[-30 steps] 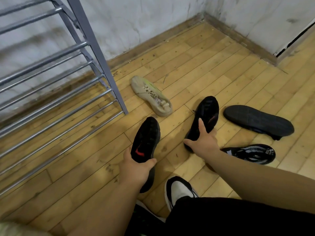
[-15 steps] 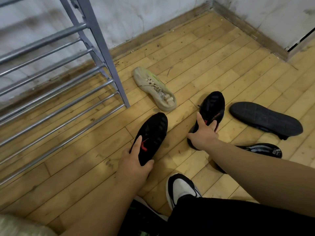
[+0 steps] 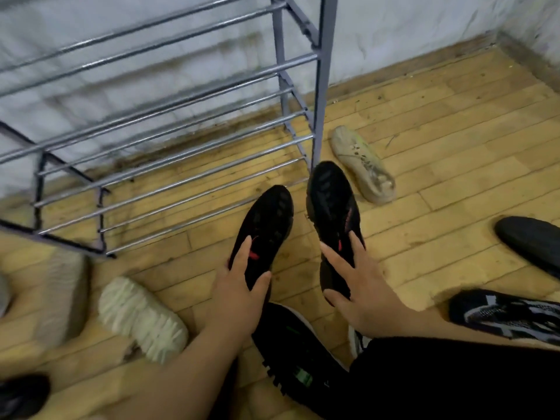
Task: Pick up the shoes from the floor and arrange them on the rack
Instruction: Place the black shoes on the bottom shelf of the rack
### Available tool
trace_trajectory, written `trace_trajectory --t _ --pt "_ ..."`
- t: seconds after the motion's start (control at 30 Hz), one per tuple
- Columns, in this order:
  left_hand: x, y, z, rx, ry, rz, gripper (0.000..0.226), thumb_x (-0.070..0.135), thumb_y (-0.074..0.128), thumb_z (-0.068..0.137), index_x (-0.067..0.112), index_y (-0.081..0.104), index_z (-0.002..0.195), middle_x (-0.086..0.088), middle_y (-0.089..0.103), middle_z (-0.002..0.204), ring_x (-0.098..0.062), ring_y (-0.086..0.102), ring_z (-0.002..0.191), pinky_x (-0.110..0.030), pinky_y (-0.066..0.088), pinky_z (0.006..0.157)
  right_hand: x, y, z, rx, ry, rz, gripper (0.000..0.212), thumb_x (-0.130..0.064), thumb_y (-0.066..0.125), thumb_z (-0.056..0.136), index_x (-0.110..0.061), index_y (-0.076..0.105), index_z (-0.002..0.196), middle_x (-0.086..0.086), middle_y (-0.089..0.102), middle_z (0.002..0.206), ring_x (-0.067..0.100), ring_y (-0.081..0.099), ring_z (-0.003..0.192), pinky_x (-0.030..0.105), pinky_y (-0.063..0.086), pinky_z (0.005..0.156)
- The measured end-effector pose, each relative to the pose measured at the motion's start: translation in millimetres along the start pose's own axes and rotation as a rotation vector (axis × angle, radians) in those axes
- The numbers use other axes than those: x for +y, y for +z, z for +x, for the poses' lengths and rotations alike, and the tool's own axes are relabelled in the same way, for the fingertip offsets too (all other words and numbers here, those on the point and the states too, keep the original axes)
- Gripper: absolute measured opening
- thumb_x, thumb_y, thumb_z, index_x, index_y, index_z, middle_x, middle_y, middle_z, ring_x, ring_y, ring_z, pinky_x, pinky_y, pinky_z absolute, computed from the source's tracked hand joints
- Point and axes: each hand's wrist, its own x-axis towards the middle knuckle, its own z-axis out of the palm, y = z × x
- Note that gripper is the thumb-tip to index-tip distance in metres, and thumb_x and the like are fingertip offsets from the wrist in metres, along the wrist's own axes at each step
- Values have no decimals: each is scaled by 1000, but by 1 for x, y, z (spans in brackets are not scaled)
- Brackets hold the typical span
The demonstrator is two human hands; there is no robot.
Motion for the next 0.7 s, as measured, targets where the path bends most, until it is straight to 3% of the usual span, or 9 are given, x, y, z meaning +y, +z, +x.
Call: trace_trajectory --t 0.13,0.27,0.5,0.6,0.7 --pt "-25 -9 -10 59 -62 20 74 51 55 97 55 9 155 -3 39 144 -23 46 128 -30 39 95 -11 16 9 -142 -67 -113 81 -52 55 100 -68 -8 149 -5 -24 167 32 -3 156 49 19 122" --pt "-35 -9 0 102 -107 -20 74 51 53 98 53 8 156 -1 35 149 -21 43 131 -28 36 94 -17 15 34 -191 -95 -178 81 -51 55 100 -67 -7 150 -5 -21 168 32 -1 156 48 21 123" --pt "-25 -12 79 150 -136 -126 73 54 45 101 52 -3 155 -7 28 156 -28 52 124 -33 44 87 -44 -54 132 -274 -127 -314 78 -53 53 101 -71 -7 147 -15 -24 166 33 -3 155 54 25 120" --pt "-22 -8 129 205 -135 -164 74 60 44 98 57 -6 153 -9 34 155 -32 53 125 -43 51 93 -55 -74 174 -255 -95 -378 77 -53 52 101 -67 -7 149 -12 -21 167 34 -1 155 54 24 120" --pt "-7 -4 172 234 -113 -188 77 56 50 98 50 -1 155 -13 27 158 -37 47 134 -51 50 101 -62 -71 217 -164 -96 -417 79 -52 53 100 -58 -3 155 -6 -14 168 37 0 155 54 23 121"
